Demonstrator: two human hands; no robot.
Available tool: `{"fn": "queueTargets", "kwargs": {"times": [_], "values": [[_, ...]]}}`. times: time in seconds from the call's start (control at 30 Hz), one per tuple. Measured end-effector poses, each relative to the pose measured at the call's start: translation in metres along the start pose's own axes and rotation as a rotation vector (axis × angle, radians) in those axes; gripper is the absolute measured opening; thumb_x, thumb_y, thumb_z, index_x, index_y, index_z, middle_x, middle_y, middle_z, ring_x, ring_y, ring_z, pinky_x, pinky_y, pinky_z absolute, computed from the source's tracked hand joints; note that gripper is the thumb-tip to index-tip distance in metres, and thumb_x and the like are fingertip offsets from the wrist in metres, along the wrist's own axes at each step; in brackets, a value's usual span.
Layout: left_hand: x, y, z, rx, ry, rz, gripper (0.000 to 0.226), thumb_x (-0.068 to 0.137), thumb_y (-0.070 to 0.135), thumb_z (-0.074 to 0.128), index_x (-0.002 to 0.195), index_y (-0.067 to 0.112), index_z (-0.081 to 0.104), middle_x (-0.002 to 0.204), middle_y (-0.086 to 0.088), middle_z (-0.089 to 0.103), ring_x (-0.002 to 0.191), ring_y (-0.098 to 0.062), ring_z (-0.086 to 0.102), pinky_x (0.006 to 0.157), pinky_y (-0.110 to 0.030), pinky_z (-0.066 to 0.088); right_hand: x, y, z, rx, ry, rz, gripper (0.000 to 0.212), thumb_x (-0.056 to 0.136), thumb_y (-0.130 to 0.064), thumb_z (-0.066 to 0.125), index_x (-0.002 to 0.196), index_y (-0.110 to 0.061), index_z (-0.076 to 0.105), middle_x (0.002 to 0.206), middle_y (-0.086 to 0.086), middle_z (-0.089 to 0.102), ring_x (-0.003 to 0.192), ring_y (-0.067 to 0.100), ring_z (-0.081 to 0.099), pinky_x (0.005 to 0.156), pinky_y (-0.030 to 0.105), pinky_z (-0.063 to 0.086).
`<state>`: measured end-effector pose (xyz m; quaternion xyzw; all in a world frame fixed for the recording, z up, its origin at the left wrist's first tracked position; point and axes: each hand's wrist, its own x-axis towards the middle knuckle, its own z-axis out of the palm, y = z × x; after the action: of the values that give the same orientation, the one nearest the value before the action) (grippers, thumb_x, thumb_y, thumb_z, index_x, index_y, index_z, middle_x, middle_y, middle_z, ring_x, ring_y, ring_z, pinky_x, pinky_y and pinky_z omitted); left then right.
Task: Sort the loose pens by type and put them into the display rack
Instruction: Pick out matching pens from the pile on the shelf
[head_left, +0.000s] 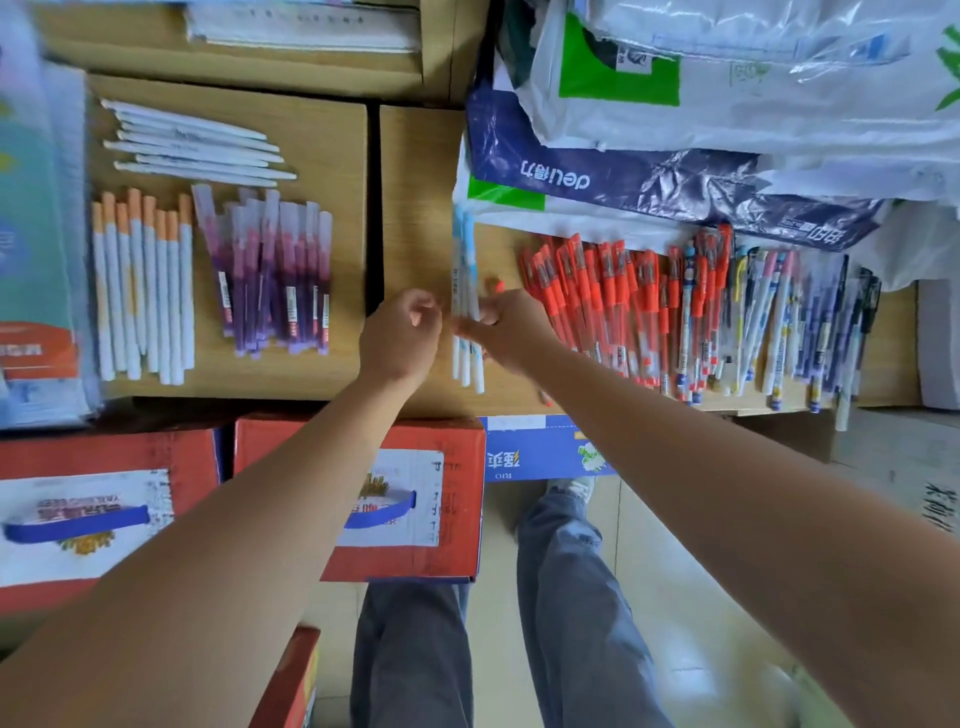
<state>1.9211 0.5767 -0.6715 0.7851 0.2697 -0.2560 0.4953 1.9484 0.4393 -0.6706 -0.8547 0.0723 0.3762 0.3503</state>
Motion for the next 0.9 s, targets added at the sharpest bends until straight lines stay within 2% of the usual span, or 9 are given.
{"fn": "queueTargets", "kwargs": {"times": [0.1,0.17,0.27,0.33,0.43,0.53,0.67,0.73,0.9], "values": [[0.001,-0.01,-0.001,0.033,-0.006,0.032,0.008,0.092,0.02,0.055,0.099,0.02,0.06,0.101,-0.009,0.069,0.093,-0.035,0.067,0.085,-0.051,0.053,0.001,0.0,0.009,-0.107,0.026,-0.01,0.031,0.087,-0.037,0.066,0.101,-0.009,0.073,0.097,0.012,0.072,0.085,0.021,0.065,0.067,0.026,0.042],[0.001,-0.015,0.0,0.058,-0.009,0.06,0.014,0.092,0.021,0.054,0.102,0.016,0.062,0.098,-0.008,0.069,0.09,-0.032,0.067,0.084,-0.05,0.054,0.0,0.001,0.011,-0.122,0.009,-0.004,0.031,0.086,-0.038,0.067,0.1,-0.01,0.073,0.09,0.01,0.072,0.082,0.022,0.066,0.067,0.027,0.044],[-0.001,-0.02,-0.003,0.071,0.008,0.064,0.013,0.092,0.022,0.053,0.099,0.017,0.062,0.092,-0.006,0.069,0.086,-0.031,0.068,0.081,-0.049,0.054,-0.001,-0.001,0.015,-0.15,-0.092,0.008,0.04,0.082,-0.041,0.071,0.106,-0.009,0.071,0.095,0.009,0.072,0.084,0.025,0.068,0.078,0.033,0.053],[-0.002,-0.024,-0.008,0.095,0.011,0.063,0.009,0.091,0.023,0.053,0.095,0.02,0.061,0.088,-0.004,0.068,0.085,-0.031,0.067,0.08,-0.049,0.055,-0.001,-0.004,0.02,-0.161,-0.11,0.013,0.043,0.08,-0.042,0.073,0.107,-0.008,0.07,0.098,0.008,0.071,0.082,0.025,0.067,0.077,0.035,0.054],[-0.004,-0.027,-0.015,0.134,0.025,0.096,0.013,0.091,0.024,0.057,0.101,0.016,0.06,0.089,0.0,0.066,0.084,-0.028,0.067,0.079,-0.047,0.055,-0.001,-0.01,0.023,-0.108,-0.024,-0.006,0.033,0.079,-0.035,0.076,0.101,-0.01,0.071,0.095,0.008,0.071,0.075,0.021,0.062,0.074,0.037,0.054],[-0.003,-0.025,-0.018,0.174,0.041,0.149,0.021,0.09,0.025,0.062,0.106,0.013,0.058,0.09,0.006,0.062,0.081,-0.021,0.066,0.078,-0.04,0.053,-0.001,-0.012,0.024,-0.085,0.058,-0.016,0.03,0.075,-0.029,0.08,0.095,-0.013,0.065,0.091,0.001,0.067,0.078,0.019,0.062,0.073,0.034,0.053],[-0.005,-0.025,-0.016,0.262,0.075,0.213,0.032,0.088,0.023,0.066,0.115,0.012,0.054,0.079,0.005,0.058,0.079,-0.017,0.061,0.073,-0.031,0.046,-0.001,-0.003,0.023,-0.075,0.156,-0.03,0.039,0.074,-0.024,0.081,0.102,-0.014,0.056,0.09,0.001,0.068,0.082,0.019,0.064,0.073,0.033,0.053],[-0.006,-0.026,-0.015,0.283,0.087,0.232,0.039,0.087,0.021,0.066,0.122,0.014,0.05,0.078,0.003,0.059,0.075,-0.015,0.058,0.069,-0.027,0.04,-0.001,0.001,0.023,-0.064,0.21,-0.06,0.034,0.076,-0.018,0.078,0.102,-0.014,0.056,0.087,-0.001,0.069,0.08,0.018,0.065,0.073,0.034,0.055],[-0.003,-0.024,-0.014,0.308,0.099,0.258,0.048,0.088,0.017,0.067,0.132,0.018,0.046,0.085,-0.001,0.063,0.072,-0.009,0.055,0.065,-0.021,0.037,-0.002,0.002,0.03,0.015,0.167,-0.131,0.016,0.077,-0.004,0.07,0.085,-0.015,0.061,0.074,-0.001,0.067,0.066,0.017,0.064,0.07,0.039,0.057]]}}
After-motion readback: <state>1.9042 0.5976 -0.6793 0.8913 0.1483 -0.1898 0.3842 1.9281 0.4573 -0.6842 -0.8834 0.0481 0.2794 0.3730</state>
